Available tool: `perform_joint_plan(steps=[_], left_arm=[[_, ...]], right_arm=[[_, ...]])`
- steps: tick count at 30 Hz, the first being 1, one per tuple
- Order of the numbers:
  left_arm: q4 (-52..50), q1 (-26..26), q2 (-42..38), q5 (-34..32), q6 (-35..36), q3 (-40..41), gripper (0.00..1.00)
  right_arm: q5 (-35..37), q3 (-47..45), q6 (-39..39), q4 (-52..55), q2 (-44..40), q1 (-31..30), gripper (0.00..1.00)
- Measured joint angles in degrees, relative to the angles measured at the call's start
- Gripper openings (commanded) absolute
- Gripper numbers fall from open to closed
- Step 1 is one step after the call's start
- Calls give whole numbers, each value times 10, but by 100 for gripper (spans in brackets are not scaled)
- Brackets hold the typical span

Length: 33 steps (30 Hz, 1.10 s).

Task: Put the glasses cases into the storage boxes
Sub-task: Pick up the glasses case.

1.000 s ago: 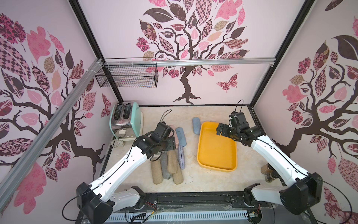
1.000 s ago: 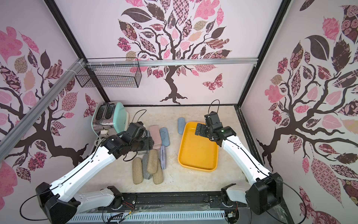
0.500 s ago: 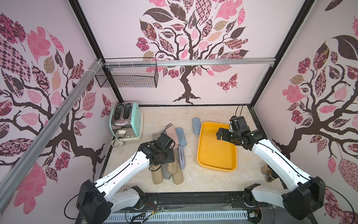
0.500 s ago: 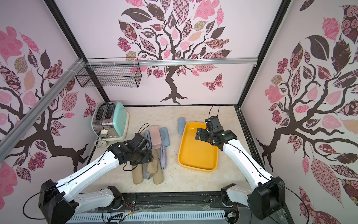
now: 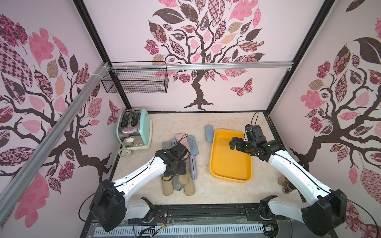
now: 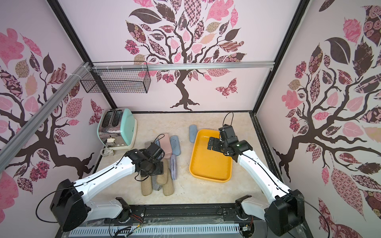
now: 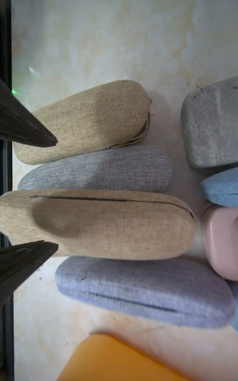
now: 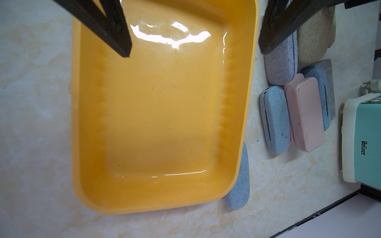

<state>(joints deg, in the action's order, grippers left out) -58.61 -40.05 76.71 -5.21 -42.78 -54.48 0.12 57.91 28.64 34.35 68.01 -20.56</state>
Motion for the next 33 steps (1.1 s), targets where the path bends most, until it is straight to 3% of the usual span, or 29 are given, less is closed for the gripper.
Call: perform_joint_plan(steps=[6, 22, 33], left_arm=[[-21, -49, 39, -35, 12, -45, 87], [-18, -53, 158, -59, 40, -98, 88], [20, -31, 160, -25, 38, -72, 74]], right_arm=[[-9, -16, 1, -11, -9, 0, 100], [-18, -49, 0, -31, -25, 0, 99], [-8, -49, -1, -33, -25, 0, 100]])
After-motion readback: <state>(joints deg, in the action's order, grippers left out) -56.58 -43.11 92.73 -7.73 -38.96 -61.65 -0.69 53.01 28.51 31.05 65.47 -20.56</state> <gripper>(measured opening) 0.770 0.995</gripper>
